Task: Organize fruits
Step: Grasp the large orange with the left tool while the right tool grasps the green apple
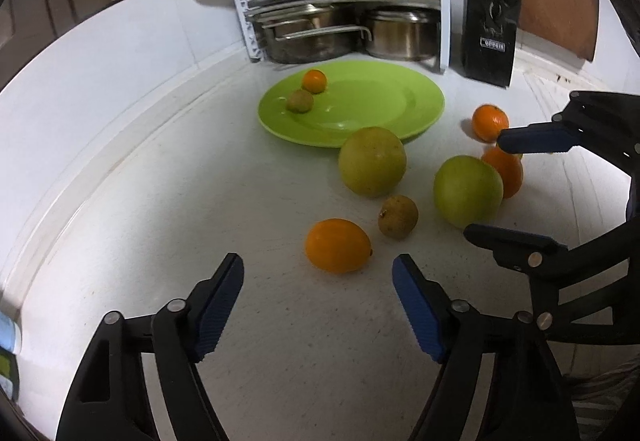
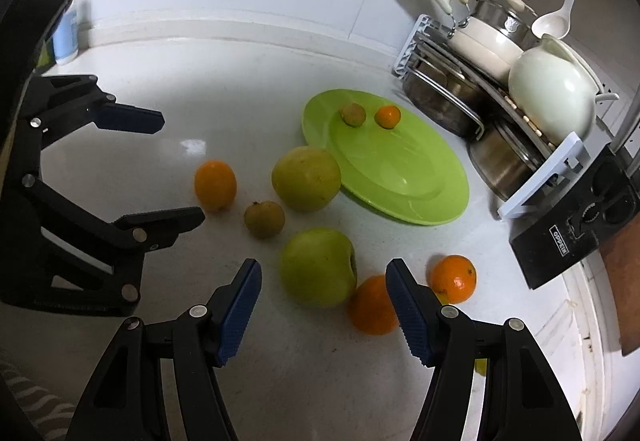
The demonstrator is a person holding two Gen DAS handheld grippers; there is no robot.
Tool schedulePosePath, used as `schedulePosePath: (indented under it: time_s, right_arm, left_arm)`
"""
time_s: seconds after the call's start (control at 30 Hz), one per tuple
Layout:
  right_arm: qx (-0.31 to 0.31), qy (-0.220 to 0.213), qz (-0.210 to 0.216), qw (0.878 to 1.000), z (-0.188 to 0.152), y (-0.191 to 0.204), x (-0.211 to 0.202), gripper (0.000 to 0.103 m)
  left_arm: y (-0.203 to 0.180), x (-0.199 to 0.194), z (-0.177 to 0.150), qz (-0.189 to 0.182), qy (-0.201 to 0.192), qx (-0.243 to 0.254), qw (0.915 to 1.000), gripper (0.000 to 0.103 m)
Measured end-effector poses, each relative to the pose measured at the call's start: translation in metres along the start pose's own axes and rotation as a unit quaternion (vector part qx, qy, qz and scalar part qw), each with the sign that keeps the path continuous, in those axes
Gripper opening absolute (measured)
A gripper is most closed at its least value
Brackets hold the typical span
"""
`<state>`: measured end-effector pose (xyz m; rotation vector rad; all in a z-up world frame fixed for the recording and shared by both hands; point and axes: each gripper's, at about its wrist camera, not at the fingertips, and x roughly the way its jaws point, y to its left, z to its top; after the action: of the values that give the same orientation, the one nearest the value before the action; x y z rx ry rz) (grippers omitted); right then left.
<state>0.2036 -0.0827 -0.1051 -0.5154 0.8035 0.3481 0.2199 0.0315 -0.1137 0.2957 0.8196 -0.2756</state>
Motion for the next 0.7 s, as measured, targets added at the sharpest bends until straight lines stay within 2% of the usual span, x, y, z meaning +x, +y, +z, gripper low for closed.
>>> schedulePosePath:
  time_s: [0.2, 0.5, 0.57, 0.7]
  right_arm:
    - [-0.008, 0.004, -0.001, 1.0, -0.002, 0.003, 0.008, 0.065]
    - [-0.037, -0.003, -0.022, 0.999, 0.001, 0.009, 0.016, 0.065]
    - [-0.042, -0.002, -0.023, 0.999, 0.001, 0.01, 0.018, 0.062]
    - [-0.051, 0.002, -0.021, 0.998, 0.0, 0.013, 0.02, 0.053]
  left_arm:
    - [-0.003, 0.012, 0.001, -0.005, 0.012, 0.014, 0.9998, 0.068]
    - [-0.001, 0.022, 0.004, -0.012, 0.021, -0.009, 0.9997, 0.057]
    - [-0.001, 0.023, 0.004, -0.017, 0.023, -0.014, 0.9995, 0.05]
    - [-0.001, 0.024, 0.006, -0.026, 0.026, -0.019, 0.9992, 0.044]
